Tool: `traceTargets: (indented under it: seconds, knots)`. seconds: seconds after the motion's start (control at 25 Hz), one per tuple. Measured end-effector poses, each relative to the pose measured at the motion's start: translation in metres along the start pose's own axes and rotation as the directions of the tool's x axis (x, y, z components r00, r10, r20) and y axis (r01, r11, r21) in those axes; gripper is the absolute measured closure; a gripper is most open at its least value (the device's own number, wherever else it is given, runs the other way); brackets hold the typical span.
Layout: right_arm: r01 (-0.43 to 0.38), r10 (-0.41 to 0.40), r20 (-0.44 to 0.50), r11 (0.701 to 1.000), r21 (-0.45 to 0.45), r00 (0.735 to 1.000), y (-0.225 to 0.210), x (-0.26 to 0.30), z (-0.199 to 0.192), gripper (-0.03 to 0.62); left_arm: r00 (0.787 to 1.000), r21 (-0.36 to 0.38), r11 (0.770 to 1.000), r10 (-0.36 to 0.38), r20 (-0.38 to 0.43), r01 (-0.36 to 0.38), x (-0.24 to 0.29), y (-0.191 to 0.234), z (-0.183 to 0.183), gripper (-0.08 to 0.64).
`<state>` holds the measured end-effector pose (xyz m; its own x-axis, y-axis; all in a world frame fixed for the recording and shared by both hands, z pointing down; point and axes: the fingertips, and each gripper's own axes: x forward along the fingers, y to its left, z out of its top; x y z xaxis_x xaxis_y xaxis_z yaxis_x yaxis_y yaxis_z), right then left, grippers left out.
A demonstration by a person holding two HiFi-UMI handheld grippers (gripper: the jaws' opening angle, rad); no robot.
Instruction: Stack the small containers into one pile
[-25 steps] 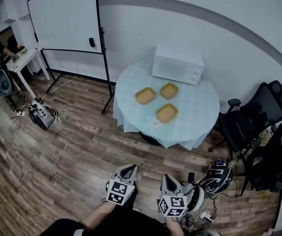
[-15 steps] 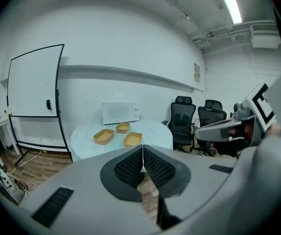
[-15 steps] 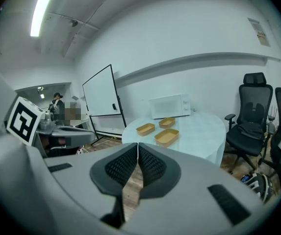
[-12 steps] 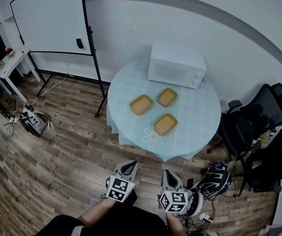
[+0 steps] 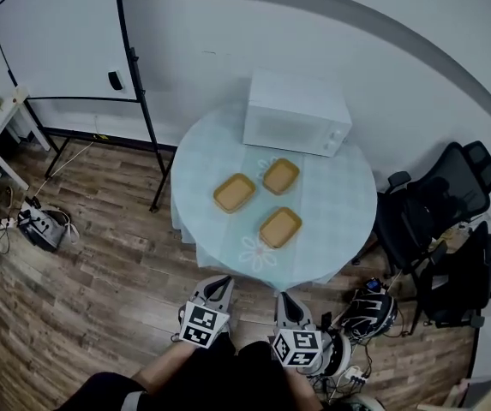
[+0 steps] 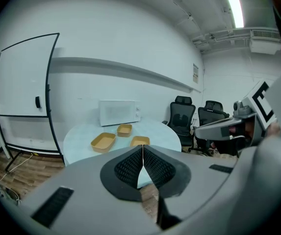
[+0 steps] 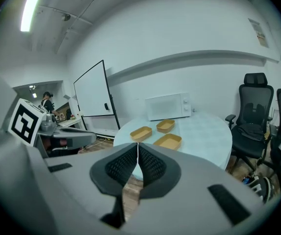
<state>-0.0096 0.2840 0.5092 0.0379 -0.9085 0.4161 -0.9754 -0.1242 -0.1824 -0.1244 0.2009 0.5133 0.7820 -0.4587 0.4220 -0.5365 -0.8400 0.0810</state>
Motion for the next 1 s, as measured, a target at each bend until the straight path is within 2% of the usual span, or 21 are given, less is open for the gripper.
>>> traceTargets:
  seconds: [0.4, 0.76, 1.0]
  knots:
    - [0.048, -0.048, -0.004, 0.999, -0.007, 0.999, -0.024, 0.030, 0.013, 0.566, 0.999, -0.015, 0.999, -0.035, -0.014, 0.035, 0.037, 0.014, 0.006, 0.546]
    - [0.015, -0.015, -0.005, 1.000, -0.014, 1.000, -0.054, 0.091, 0.034, 0.566, 0.999, -0.018, 1.000, -0.020, -0.025, 0.020, 0.092, 0.041, 0.024, 0.546]
    - [-0.015, 0.015, -0.015, 1.000, -0.024, 1.000, -0.088, 0.141, 0.060, 0.565, 0.999, -0.012, 1.000, -0.009, -0.042, 0.009, 0.140, 0.058, 0.049, 0.545]
